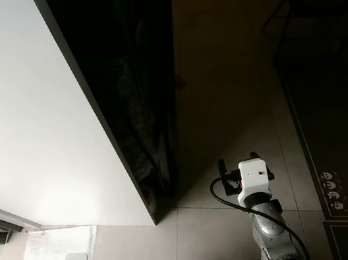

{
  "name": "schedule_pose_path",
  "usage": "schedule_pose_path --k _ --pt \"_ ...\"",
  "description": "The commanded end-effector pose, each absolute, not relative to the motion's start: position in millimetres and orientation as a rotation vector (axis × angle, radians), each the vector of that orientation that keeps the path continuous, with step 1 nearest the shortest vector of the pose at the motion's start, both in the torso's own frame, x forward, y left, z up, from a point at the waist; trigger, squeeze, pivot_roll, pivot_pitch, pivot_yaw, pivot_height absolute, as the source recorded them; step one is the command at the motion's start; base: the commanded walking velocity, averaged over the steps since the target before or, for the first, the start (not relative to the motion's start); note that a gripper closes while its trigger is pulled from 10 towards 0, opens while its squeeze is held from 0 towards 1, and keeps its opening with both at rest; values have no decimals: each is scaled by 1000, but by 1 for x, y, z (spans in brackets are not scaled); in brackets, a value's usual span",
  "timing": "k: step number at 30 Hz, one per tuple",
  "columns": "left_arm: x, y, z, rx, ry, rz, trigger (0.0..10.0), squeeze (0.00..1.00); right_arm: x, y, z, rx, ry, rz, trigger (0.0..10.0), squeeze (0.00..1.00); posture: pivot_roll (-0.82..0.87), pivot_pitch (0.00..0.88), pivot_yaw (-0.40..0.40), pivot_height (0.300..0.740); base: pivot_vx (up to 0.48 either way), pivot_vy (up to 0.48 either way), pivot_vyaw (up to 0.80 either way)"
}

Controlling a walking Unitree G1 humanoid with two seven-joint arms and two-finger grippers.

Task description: Restocking fridge

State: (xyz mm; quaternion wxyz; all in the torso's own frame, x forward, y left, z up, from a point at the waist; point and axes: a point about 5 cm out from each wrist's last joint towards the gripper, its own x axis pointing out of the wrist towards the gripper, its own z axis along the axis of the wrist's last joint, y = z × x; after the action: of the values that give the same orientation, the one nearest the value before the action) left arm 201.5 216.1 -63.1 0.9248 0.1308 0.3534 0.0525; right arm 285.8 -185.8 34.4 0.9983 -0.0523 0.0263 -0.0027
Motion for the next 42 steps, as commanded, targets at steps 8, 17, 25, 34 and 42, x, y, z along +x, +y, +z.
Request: schedule_pose_path --k 8,17,25,34,42 --pt "192 216 -68 258 751 105 10000 0 290 -187 82 -142 -154 -1 10000 0 -60 94 -52 740 0 0 0" --pt "192 214 -69 242 758 120 10000 0 287 -187 90 -143 -157 3 10000 0 -57 7 -67 740 0 0 0" --pt "196 214 -68 221 760 134 10000 0 296 -184 105 -140 -179 0 10000 0 -51 0 -81 740 0 0 0" --pt "196 216 -68 225 768 122 10000 0 295 -186 107 -70 -163 -52 10000 0 -68 0 -67 740 0 0 0" --pt "189 219 -72 234 803 120 10000 0 293 -186 107 -85 -163 -75 10000 0 -78 0 -52 740 0 0 0"
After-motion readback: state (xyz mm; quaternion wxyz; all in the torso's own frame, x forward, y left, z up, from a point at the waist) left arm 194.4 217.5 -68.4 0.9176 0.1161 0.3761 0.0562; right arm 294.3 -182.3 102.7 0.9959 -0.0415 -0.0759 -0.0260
